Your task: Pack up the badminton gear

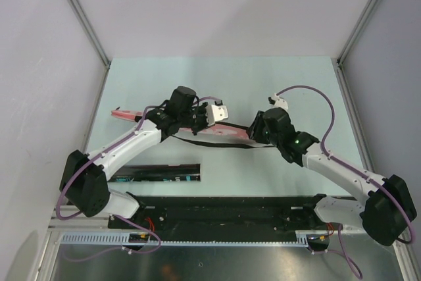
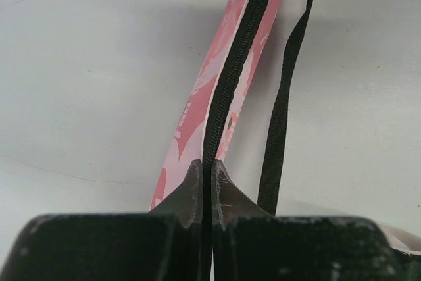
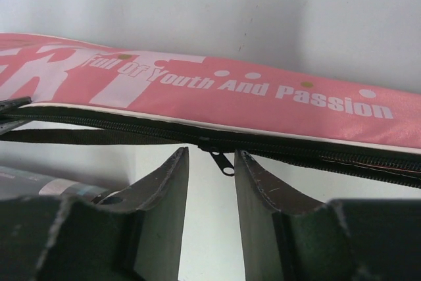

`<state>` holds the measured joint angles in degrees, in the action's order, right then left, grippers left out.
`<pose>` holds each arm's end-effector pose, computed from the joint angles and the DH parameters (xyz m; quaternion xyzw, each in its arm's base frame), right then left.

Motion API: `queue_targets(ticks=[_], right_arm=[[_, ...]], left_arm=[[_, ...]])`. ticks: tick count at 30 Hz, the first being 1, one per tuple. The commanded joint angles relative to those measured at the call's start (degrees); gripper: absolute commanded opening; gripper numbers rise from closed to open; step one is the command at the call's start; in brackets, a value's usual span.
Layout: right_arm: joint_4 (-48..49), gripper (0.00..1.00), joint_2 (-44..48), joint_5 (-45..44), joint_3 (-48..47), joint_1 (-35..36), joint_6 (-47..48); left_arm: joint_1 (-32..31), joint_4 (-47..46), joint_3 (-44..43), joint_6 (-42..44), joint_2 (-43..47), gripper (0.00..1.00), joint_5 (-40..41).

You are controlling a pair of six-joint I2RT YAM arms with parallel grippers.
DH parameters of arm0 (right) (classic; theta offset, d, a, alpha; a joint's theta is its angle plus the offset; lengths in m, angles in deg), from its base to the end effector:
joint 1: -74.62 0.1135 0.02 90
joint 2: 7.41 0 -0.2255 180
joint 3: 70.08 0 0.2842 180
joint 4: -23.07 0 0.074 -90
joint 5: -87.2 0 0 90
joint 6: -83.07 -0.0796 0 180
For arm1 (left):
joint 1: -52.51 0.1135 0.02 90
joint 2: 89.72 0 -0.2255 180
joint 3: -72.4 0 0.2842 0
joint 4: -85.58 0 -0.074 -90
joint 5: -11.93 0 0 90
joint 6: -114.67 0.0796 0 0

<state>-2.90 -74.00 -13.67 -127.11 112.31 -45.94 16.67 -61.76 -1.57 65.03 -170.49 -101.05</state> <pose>0.2739 0.1926 0.1848 0.0535 0.8846 0.2166 0.4095 0.2896 -0.2475 0.2088 0.6137 0.6449 -0.1635 0.4251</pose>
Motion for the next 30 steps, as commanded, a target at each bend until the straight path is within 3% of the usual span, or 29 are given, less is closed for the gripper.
queue_targets(ticks=[1,14,17,20,24,30], right_arm=[[4.29,0.36,-0.12,-3.54,0.10,0.72,1.21],[4.38,0.26,-3.90,-8.54,-0.77,2.82,4.99],[2.89,0.17,-4.60,-11.35,-1.48,3.79,5.17],[0.78,0.00,-3.99,-13.82,-1.57,3.44,4.82],[-4.66,0.00,-2.15,-16.27,-1.57,1.33,4.99],[-4.15,0.00,2.24,-14.80,-0.69,-0.33,9.29]], left_arm=[[-0.03,-1.75,-0.80,-0.10,2.29,0.00,-2.68],[-0.03,-1.57,-0.71,-0.02,2.37,0.00,-3.12],[-0.02,-1.57,-0.71,0.16,2.37,0.00,-2.77],[-0.02,-1.57,-0.54,0.33,2.20,0.00,-0.94],[0.06,-1.57,-0.18,1.39,2.02,0.00,2.24],[0.15,-1.57,-0.10,1.39,2.64,0.00,1.27]])
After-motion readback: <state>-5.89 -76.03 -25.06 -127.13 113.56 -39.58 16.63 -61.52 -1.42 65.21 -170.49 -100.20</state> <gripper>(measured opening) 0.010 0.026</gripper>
